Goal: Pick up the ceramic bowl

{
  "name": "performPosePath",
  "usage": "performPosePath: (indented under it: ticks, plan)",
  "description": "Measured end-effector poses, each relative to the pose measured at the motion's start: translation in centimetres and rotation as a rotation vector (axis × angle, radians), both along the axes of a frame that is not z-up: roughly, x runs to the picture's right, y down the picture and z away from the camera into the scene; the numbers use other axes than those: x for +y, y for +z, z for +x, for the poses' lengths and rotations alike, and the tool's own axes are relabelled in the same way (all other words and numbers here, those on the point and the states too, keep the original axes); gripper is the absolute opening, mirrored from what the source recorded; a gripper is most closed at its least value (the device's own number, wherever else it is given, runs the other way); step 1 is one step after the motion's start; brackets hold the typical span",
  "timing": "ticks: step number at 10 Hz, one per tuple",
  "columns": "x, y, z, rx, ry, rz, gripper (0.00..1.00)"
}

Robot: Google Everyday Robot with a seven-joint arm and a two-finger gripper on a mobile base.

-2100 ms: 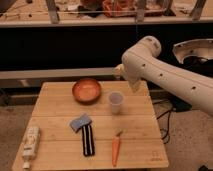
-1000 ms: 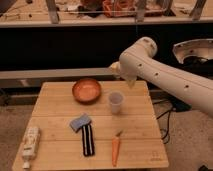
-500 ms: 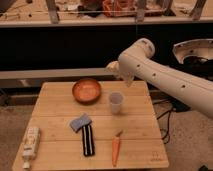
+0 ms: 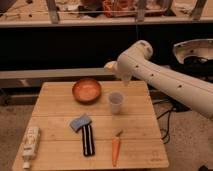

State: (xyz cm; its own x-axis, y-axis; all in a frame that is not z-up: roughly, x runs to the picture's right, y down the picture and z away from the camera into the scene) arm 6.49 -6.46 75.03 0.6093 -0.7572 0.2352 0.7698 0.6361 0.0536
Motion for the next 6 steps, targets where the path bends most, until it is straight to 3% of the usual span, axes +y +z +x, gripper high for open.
performPosePath:
  ticks: [6]
  plan:
    - [-0.3, 2.0, -1.8, -0.054, -0.059, 0.031, 0.8]
